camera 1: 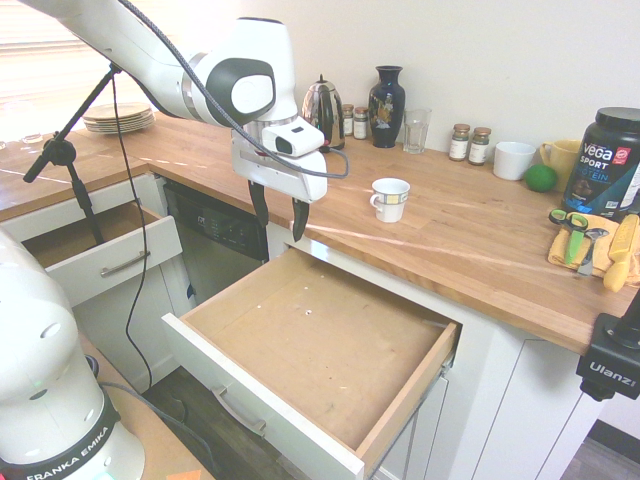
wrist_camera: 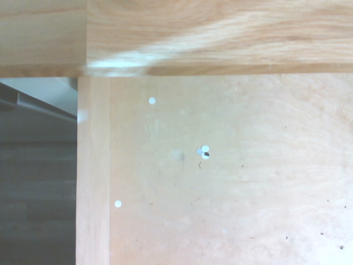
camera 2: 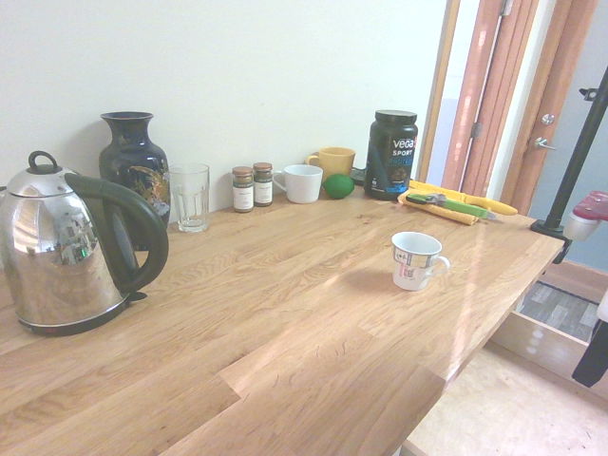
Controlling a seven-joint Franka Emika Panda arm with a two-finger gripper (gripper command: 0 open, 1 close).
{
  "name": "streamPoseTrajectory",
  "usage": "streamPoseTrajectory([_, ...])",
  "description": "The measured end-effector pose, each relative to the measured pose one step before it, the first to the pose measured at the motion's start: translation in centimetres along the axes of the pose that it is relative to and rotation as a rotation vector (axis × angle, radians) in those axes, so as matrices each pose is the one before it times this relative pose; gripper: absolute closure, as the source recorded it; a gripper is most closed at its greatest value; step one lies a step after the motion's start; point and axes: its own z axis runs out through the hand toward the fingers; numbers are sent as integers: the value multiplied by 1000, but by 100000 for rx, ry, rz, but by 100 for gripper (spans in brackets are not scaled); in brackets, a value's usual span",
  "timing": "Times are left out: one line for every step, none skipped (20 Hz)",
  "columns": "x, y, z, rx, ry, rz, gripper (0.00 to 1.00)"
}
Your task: Put cup in the drawer
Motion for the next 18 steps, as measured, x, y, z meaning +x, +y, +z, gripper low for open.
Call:
streamPoseTrajectory([0,0,14,-23,-22,-1,0])
streamPoseTrajectory([2,-2,53,-121,-46,-54,0])
streamPoseTrajectory([25,-26,-13,-71,304,-192,0])
streamPoseTrajectory([60,-75,-64,-81,452,-6,0])
streamPoseTrajectory([109,-108,-127,100,385,110,0])
streamPoseTrajectory([189,-173,-201,305,417,14,0])
streamPoseTrajectory([280,-246,-243,288,513,-77,0])
streamPoseTrajectory([381,-239,-218,69,665,-57,0])
streamPoseTrajectory([500,-259,-219,8,593,151,0])
streamPoseTrajectory([586,-300,-186,35,521,174,0])
streamPoseTrajectory([622,-289,-162,-198,571,92,0])
streamPoseTrajectory([697,-349,-196,-287,310,130,0])
streamPoseTrajectory([695,-389,-208,-271,335,97,0])
streamPoseTrajectory([742,-468,-268,-214,684,-67,0])
streamPoseTrajectory([714,-488,-288,-385,614,103,0])
streamPoseTrajectory([745,-518,-261,-514,712,217,0])
streamPoseTrajectory([788,-552,-238,-467,427,285,0])
streamPoseTrajectory([836,-592,-274,-154,275,223,0])
